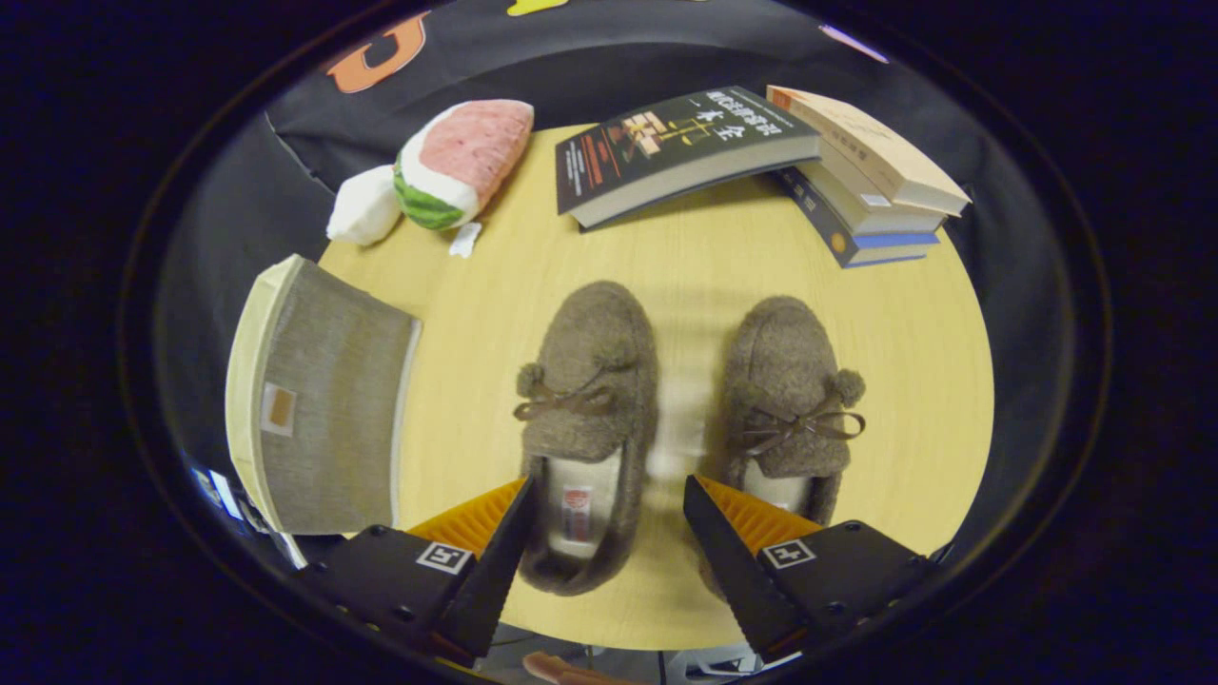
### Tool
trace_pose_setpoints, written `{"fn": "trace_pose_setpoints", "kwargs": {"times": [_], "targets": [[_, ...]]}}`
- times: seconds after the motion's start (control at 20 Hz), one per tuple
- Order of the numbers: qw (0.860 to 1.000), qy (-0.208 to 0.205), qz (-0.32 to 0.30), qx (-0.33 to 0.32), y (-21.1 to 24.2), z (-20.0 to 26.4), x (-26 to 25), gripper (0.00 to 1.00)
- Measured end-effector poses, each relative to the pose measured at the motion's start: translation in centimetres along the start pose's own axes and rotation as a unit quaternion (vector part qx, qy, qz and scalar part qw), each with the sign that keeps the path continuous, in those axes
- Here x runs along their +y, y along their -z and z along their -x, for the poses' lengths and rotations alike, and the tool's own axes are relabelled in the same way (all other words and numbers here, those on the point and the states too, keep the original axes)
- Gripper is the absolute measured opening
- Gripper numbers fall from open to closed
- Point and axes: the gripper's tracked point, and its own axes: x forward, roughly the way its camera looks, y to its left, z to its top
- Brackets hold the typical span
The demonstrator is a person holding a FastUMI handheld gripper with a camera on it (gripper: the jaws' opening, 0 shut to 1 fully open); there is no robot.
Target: Open the storage box then place both shoes into the box .Put the left shoe in first, then the right shoe, with the right side of both shoes facing outward in a uniform manner.
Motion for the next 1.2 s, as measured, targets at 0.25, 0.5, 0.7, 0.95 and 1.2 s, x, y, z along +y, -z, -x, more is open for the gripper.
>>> {"fn": "trace_pose_setpoints", "kwargs": {"times": [0.25, 0.5, 0.7, 0.95, 1.2], "targets": [[0.999, -0.022, 0.004, 0.039, 1.2, -2.3, 0.2, 0.63], [0.997, -0.056, -0.026, 0.044, 1.7, -3.4, 1.5, 0.47], [0.997, -0.057, -0.019, 0.044, 1.6, -3.0, 1.2, 0.22], [0.998, -0.063, -0.023, 0.010, 1.2, -1.4, 0.9, 0.08], [0.995, -0.081, -0.056, -0.002, 1.0, 1.5, 2.0, 0.00]]}}
